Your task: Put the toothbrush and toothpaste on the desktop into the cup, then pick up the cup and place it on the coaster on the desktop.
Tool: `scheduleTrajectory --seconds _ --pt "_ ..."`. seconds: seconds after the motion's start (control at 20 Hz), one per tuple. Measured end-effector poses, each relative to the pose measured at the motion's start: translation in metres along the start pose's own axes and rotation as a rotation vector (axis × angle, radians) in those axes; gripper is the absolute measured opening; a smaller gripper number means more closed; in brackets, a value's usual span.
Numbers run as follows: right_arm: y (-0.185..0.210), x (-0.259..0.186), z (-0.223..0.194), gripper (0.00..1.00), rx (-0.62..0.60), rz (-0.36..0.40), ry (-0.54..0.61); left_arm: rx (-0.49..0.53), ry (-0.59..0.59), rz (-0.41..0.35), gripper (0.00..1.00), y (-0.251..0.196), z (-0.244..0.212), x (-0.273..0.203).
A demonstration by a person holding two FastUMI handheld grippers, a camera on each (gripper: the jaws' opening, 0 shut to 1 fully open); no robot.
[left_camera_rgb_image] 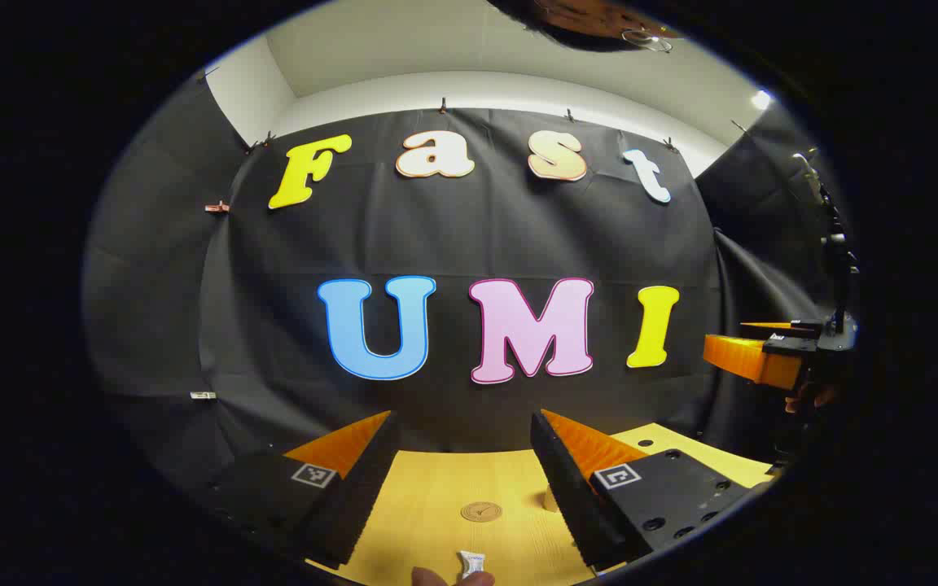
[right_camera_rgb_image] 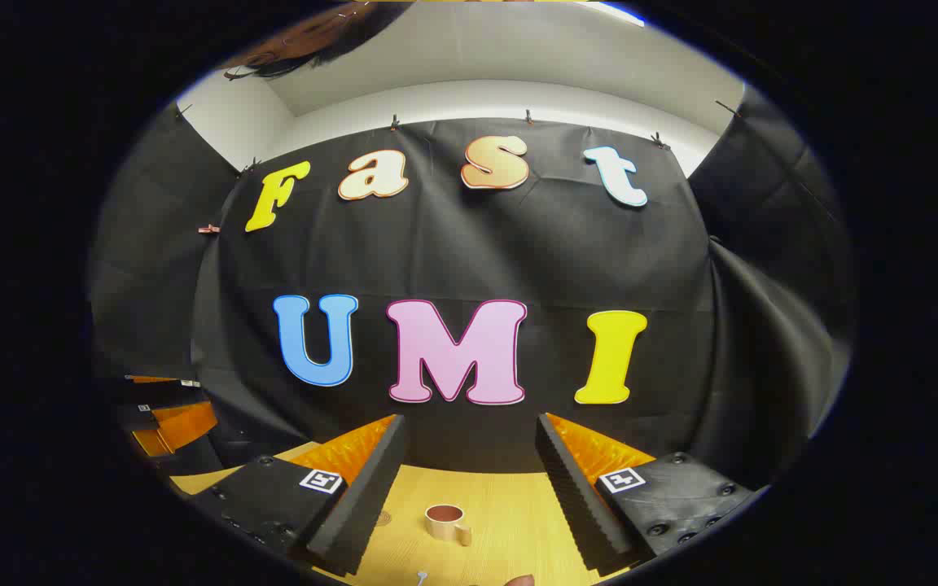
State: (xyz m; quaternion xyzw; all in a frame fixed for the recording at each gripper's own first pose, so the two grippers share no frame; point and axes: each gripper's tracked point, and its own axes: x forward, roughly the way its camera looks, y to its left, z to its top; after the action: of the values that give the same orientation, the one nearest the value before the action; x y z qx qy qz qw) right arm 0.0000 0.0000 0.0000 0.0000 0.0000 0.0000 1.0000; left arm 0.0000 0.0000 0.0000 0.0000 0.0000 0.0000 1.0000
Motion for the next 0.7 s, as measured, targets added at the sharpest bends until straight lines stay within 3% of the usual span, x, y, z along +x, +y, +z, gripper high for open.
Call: scheduleTrajectory --seconds 0.7 --pt "0.002 0.002 -0.015 0.97 0.006 -0.009 0.031 -0.016 0.037 -0.004 0.99 0.001 -0.015 0.009"
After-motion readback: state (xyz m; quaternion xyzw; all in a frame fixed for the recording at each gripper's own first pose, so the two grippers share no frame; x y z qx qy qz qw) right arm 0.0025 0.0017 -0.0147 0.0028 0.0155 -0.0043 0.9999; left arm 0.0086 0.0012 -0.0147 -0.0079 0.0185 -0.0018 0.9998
